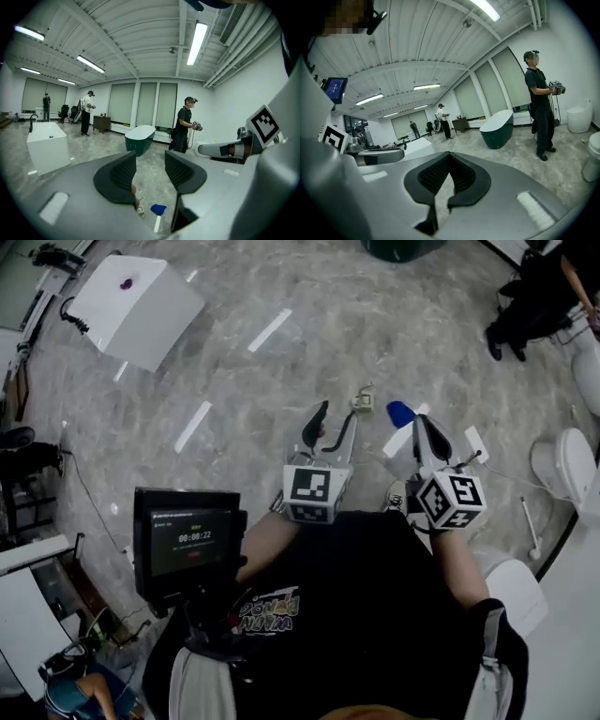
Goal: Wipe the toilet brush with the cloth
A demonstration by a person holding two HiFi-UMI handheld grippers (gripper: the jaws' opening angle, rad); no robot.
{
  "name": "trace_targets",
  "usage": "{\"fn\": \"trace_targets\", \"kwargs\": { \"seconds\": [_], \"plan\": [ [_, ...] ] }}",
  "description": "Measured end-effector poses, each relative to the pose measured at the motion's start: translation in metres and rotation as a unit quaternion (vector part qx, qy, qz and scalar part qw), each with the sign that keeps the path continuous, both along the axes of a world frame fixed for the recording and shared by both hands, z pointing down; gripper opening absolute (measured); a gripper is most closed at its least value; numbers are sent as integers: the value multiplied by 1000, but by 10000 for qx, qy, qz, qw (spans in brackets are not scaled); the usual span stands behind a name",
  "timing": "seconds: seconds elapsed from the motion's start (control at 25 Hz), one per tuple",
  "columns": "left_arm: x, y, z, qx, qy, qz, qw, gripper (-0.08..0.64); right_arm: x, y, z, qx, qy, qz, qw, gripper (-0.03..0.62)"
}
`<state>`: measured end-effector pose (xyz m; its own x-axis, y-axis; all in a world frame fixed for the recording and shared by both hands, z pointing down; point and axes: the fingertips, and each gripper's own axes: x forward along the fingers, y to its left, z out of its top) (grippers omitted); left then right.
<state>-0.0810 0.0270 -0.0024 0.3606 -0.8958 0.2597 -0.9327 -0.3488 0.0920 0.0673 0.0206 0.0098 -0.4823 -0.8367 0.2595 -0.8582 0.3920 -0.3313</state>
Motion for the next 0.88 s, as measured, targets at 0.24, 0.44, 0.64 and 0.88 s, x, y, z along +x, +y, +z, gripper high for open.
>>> {"fn": "trace_targets", "kwargs": {
  "seconds": [0.24,0.44,0.64,0.88],
  "plan": [
    [0,3,8,-47,64,7,10000,193,-11,10,11,-94,-1,-129,9999,3],
    [7,2,9,-52,115,26,9999,188,-17,3,6,-10,9,-276,9996,3],
    [10,-2,2,102,15,59,9999,186,-17,-4,-2,81,-17,-285,9996,2],
    [3,-7,-2,295,133,-115,9994,186,-12,-8,0,182,116,-114,9997,2]
  ]
}}
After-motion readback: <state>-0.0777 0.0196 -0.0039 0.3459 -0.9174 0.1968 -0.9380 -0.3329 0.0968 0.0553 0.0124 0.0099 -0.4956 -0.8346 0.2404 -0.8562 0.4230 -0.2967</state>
